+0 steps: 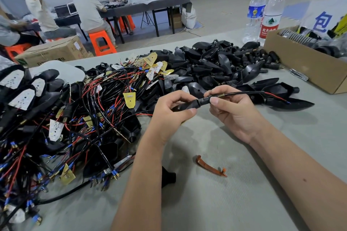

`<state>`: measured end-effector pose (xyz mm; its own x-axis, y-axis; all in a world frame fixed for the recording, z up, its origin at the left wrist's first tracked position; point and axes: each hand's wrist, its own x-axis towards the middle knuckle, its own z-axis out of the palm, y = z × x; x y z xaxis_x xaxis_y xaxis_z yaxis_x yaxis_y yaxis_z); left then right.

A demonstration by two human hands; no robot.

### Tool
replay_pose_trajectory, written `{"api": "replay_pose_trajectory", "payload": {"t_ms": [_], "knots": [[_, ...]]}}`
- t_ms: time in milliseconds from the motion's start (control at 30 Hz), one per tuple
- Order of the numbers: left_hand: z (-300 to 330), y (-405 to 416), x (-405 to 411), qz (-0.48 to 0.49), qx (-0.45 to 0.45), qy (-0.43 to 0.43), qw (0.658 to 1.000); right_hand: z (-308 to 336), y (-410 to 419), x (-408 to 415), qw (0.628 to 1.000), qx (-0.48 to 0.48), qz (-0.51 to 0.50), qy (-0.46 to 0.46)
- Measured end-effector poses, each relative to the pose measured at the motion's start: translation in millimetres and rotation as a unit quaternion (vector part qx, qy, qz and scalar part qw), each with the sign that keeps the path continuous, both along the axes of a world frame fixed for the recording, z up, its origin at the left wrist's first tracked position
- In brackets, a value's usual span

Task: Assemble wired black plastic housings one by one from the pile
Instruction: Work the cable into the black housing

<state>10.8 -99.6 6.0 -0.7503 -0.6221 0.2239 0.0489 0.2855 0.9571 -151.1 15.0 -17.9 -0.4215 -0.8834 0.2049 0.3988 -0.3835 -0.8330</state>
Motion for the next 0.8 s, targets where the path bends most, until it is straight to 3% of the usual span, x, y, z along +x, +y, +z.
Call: {"api": "replay_pose_trajectory", "payload": {"t_ms": [300, 567, 800], "knots": [[0.1, 1.0, -0.3, 0.060, -0.087, 0.002, 0.994, -1.9, -2.2, 1.6, 0.997, 0.040, -0.047, 0.040], [4.1, 2.7, 0.8, 0.045, -0.002, 0.015, 0.999, -0.6, -4.7, 1.3, 0.996, 0.049, -0.069, -0.008], [1.9, 0.6, 1.5, 0.037, -0.037, 0.014, 0.999, 3.9, -5.5, 5.2, 0.992, 0.086, -0.091, 0.034]]}}
